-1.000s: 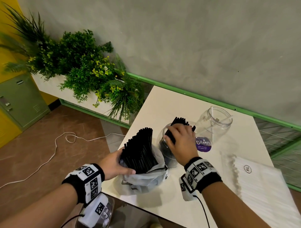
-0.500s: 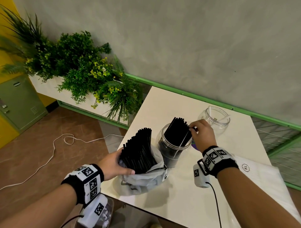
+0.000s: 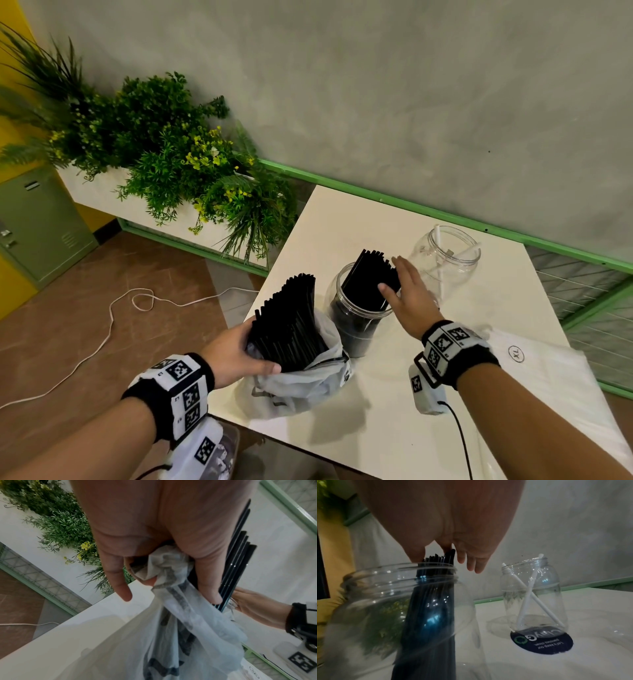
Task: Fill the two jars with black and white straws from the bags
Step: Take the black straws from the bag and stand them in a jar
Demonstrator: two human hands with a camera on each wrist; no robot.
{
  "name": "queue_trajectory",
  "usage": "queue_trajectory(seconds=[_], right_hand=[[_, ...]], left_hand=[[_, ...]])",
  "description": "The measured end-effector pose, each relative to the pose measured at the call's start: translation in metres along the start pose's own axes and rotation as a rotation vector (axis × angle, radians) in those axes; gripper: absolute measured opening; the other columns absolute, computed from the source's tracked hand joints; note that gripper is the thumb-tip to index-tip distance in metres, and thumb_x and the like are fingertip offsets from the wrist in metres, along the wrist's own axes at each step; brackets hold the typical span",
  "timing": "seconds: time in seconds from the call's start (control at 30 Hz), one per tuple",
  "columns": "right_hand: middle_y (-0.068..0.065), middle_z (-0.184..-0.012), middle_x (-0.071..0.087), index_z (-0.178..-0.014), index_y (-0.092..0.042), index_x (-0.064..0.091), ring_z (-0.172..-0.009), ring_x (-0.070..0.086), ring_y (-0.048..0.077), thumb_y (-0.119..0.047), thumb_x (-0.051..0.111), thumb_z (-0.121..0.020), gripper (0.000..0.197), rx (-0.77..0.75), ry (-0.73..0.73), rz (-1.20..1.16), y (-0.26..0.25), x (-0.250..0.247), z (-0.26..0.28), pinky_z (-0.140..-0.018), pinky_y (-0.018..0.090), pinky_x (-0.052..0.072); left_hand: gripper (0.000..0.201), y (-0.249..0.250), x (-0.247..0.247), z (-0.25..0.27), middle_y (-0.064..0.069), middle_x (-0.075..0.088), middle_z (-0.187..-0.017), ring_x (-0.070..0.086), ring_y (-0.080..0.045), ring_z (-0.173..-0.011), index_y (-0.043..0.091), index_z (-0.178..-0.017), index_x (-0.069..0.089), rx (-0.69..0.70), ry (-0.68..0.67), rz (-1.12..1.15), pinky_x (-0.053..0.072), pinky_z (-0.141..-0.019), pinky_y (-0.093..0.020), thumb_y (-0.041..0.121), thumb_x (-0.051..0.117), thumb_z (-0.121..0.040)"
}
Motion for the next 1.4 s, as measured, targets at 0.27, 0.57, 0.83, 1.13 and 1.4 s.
queue_trajectory(seconds=[0.27,0.57,0.83,1.13,1.4], right_hand=[[0.010,-0.151,0.026,-0.150,-0.025,0.017,-0.138,0.026,0.029,-0.052,0.059,-0.087,0.080,-0.041,-0.044,-0.059,-0.025,0.011,-0.045,-0.115,0.043,0.025],[0.010,-0.109,0.053,-0.109,-0.014,0.062,-0.105,0.040,0.032,-0.032,0.059,-0.092,0.025,-0.101,0.171,0.037,-0.050,0.016,-0.051,-0.093,0.044,0.038],[0.007,-0.097,0.057,-0.100,-0.012,0.067,-0.094,0.046,0.028,-0.021,0.067,-0.086,0.016,-0.212,0.347,0.023,-0.045,-0.019,-0.050,-0.084,0.039,0.043],[0.000,-0.096,0.062,-0.099,-0.012,0.066,-0.081,0.057,0.019,-0.027,0.066,-0.088,0.018,-0.115,0.325,-0.059,-0.029,-0.021,-0.044,-0.071,0.026,0.042],[0.000,-0.100,0.059,-0.103,-0.013,0.064,-0.086,0.055,0.017,-0.025,0.067,-0.087,0.020,-0.171,0.250,-0.054,-0.034,-0.019,-0.041,-0.075,0.026,0.042]], left_hand=[[0.089,-0.003,-0.002,-0.001,0.018,0.063,-0.113,0.057,-0.003,-0.110,0.044,-0.107,0.049,-0.017,0.017,-0.030,0.044,-0.100,-0.031,0.077,0.077,-0.029],[0.093,-0.003,-0.002,-0.002,0.018,0.062,-0.114,0.056,-0.002,-0.111,0.044,-0.109,0.048,-0.025,0.018,-0.026,0.044,-0.100,-0.030,0.079,0.075,-0.026],[0.101,-0.001,-0.005,-0.001,0.016,0.063,-0.113,0.057,-0.002,-0.108,0.039,-0.113,0.048,-0.018,0.036,-0.058,0.045,-0.097,-0.027,0.083,0.070,-0.024],[0.093,-0.001,-0.005,0.001,0.015,0.064,-0.111,0.058,-0.001,-0.106,0.040,-0.107,0.050,-0.023,0.029,-0.056,0.046,-0.095,-0.026,0.079,0.074,-0.027],[0.074,0.005,-0.003,0.005,0.020,0.062,-0.107,0.053,0.009,-0.104,0.041,-0.105,0.049,-0.023,-0.001,-0.016,0.039,-0.078,-0.002,0.051,0.087,-0.042]])
Point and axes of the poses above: each hand's wrist, its own z-axis away from the middle knuckle, its own x-axis out of the palm, y = z × x, the point moved 10 cm from there along -z, towards the middle knuckle
